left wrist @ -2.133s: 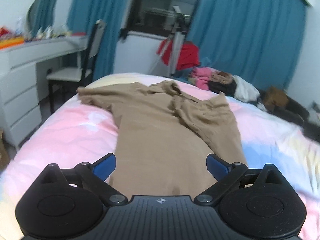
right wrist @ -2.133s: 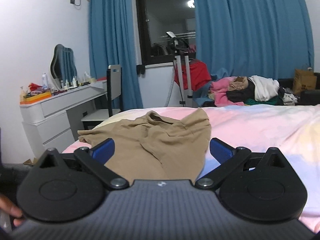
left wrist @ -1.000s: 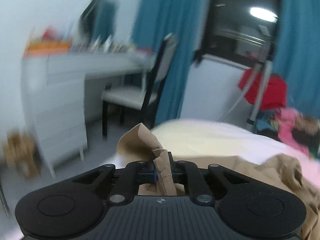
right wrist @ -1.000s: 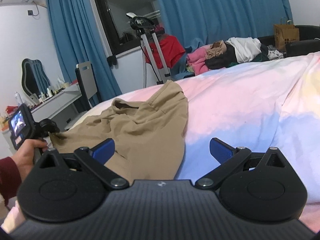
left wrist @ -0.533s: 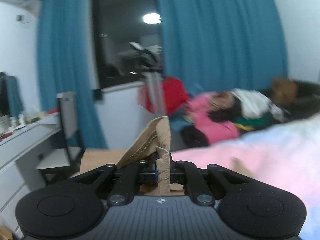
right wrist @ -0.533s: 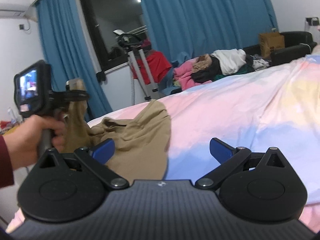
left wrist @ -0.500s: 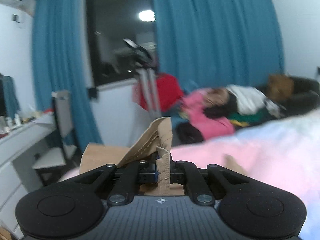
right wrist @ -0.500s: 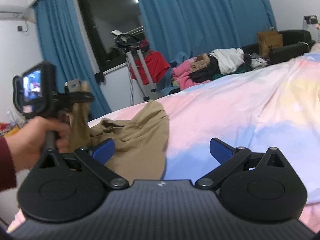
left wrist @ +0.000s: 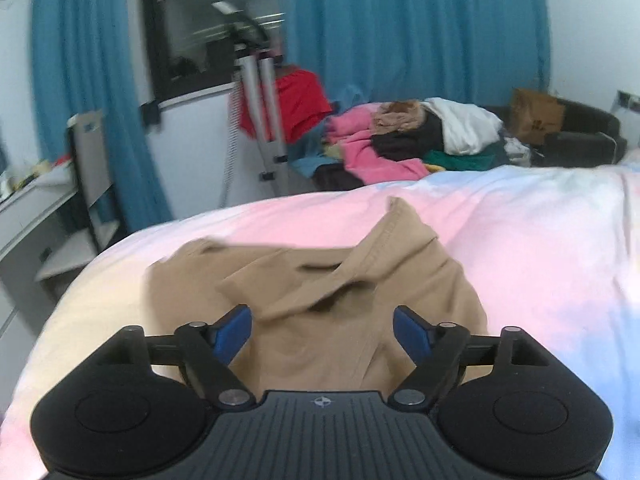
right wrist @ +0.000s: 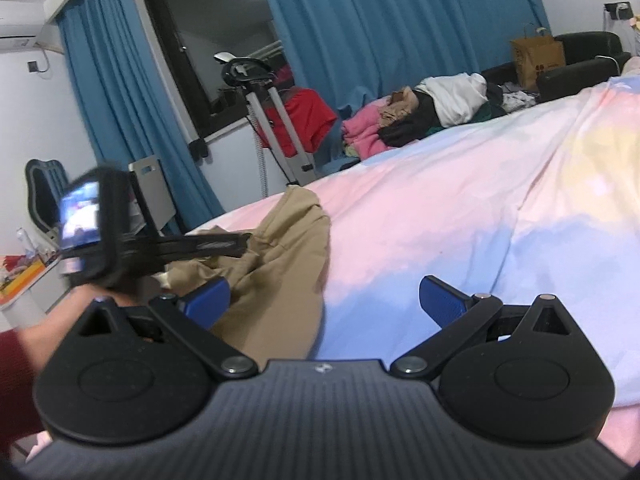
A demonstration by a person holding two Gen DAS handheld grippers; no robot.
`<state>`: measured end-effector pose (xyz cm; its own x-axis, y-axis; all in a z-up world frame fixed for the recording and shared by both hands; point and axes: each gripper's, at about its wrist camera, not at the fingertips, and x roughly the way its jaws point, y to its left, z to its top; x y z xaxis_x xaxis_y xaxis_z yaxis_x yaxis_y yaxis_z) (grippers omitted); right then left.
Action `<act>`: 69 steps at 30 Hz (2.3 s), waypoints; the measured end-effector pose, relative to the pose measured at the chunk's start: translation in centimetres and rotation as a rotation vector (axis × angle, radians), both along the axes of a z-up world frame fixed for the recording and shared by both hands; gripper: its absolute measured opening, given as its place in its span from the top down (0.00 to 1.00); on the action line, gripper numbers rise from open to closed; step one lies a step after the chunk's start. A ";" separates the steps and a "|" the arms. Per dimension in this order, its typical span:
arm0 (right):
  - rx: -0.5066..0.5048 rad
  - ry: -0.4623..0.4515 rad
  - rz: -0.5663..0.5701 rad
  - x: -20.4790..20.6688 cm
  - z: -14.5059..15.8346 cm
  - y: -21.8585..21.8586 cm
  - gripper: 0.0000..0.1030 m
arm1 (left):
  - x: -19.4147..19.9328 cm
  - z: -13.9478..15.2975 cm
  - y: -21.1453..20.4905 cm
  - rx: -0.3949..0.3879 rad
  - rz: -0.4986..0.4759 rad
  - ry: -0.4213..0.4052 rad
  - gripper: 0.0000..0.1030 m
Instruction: Fold clothes
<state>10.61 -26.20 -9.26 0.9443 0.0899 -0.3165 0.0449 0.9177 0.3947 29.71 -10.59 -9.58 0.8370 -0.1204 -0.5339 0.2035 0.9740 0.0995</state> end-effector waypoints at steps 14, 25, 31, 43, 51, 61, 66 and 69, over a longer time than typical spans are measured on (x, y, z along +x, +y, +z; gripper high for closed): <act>-0.171 -0.133 0.097 -4.5 3.6 3.2 0.00 | -24.2 1.1 16.7 -0.149 0.277 0.284 0.14; -0.172 -0.054 0.039 -6.4 3.1 3.2 0.00 | -26.2 -1.3 19.3 -0.313 0.268 0.587 0.46; -0.155 -0.005 0.047 -5.8 2.2 3.2 0.00 | -27.6 -0.8 17.8 -0.163 0.176 0.599 0.91; 0.003 0.020 0.077 -5.4 1.6 1.9 0.00 | -33.4 4.2 7.9 0.367 -0.219 0.360 0.97; 0.036 0.020 0.110 -5.7 1.8 1.7 0.00 | -34.5 3.2 7.9 0.202 -0.364 0.528 0.67; 0.038 0.146 0.182 -6.2 1.5 2.1 0.00 | -32.3 4.7 17.8 -0.291 -0.089 0.470 0.25; 0.129 0.316 0.223 -8.9 -0.8 1.6 0.02 | -30.1 2.8 20.9 -0.462 0.011 0.597 0.27; 0.117 0.400 0.252 -9.6 -1.8 2.6 0.03 | -30.2 2.5 21.0 -0.476 -0.022 0.620 0.27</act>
